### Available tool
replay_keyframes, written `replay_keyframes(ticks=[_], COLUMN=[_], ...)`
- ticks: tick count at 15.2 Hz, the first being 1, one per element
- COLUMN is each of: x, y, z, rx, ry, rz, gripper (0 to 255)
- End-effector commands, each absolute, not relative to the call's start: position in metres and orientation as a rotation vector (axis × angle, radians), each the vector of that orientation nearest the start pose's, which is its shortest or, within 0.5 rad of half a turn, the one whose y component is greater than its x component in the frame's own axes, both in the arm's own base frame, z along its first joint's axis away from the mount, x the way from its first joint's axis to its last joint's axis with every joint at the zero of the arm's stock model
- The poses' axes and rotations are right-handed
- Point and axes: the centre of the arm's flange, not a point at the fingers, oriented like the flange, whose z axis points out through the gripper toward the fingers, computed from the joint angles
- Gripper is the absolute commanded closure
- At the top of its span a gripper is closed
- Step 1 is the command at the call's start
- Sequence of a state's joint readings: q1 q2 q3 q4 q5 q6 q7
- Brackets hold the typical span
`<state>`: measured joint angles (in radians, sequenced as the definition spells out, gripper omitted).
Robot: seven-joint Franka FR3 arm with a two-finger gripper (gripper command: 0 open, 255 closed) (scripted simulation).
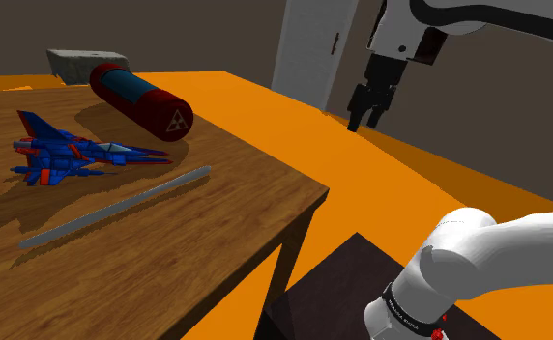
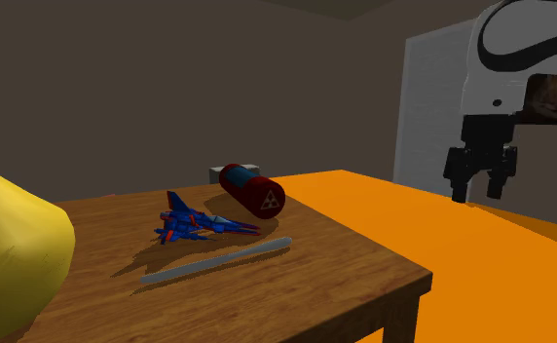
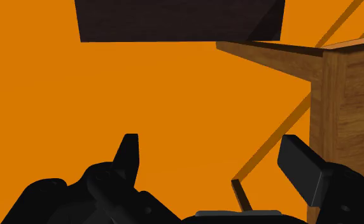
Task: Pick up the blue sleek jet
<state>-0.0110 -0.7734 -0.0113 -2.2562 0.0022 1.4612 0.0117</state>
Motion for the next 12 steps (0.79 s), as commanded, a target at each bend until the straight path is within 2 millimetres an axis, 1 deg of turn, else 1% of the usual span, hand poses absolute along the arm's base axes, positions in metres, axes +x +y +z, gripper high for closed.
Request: replay_keyframes(ticks=[1, 12], x=[0.299, 0.310], y=[-0.008, 0.128], z=[0.624, 0.607], rx=[-3.131, -3.081], ry=[0.048, 0.159], rz=[0.034, -0.058], gripper=[0, 0])
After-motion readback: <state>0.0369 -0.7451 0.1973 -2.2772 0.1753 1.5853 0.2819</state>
